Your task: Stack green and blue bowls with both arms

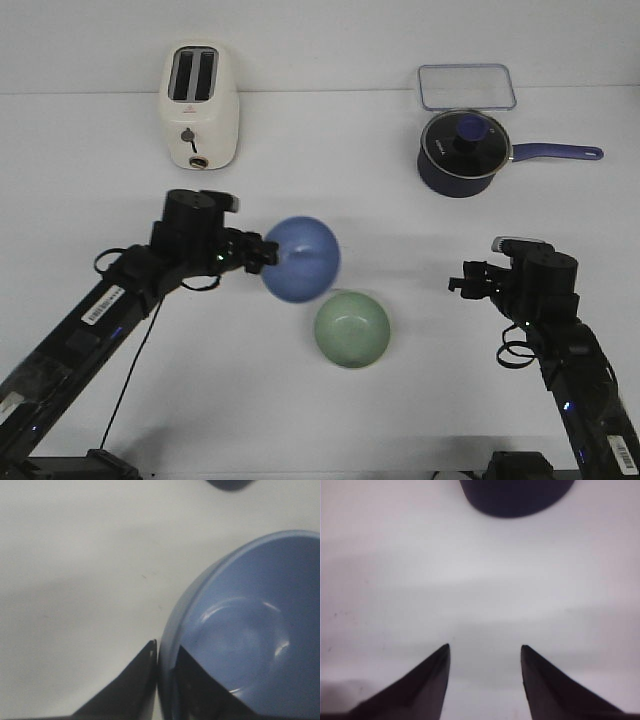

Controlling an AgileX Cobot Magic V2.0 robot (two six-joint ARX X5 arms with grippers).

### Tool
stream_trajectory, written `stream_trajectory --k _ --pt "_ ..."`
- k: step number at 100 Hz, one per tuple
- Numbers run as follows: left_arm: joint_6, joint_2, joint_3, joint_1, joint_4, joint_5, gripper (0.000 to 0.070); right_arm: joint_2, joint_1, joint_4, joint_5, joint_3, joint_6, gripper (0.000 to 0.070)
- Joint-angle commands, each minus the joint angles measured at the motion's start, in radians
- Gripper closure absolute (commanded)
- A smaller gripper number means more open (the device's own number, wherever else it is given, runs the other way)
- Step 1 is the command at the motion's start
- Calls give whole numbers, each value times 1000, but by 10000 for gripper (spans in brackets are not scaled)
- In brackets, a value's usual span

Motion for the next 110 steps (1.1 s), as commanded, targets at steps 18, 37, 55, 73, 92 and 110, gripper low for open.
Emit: stream_trajectory --k 18,37,55,73,92,110 --pt "25 117 2 -205 9 8 687 12 1 11 -16 3 -8 410" --pt "39 192 2 -254 7 -13 684 12 1 11 -17 3 -8 410" --pt "42 192 2 -259 13 -13 231 12 1 10 -17 3 -10 410" --pt "78 89 3 -196 8 -50 213 12 2 16 -38 3 -13 410" --pt "125 -103 3 -72 11 -291 415 7 23 44 -140 3 -38 464" --pt "176 -278 -38 84 12 -455 686 -55 82 121 -138 -30 -54 700"
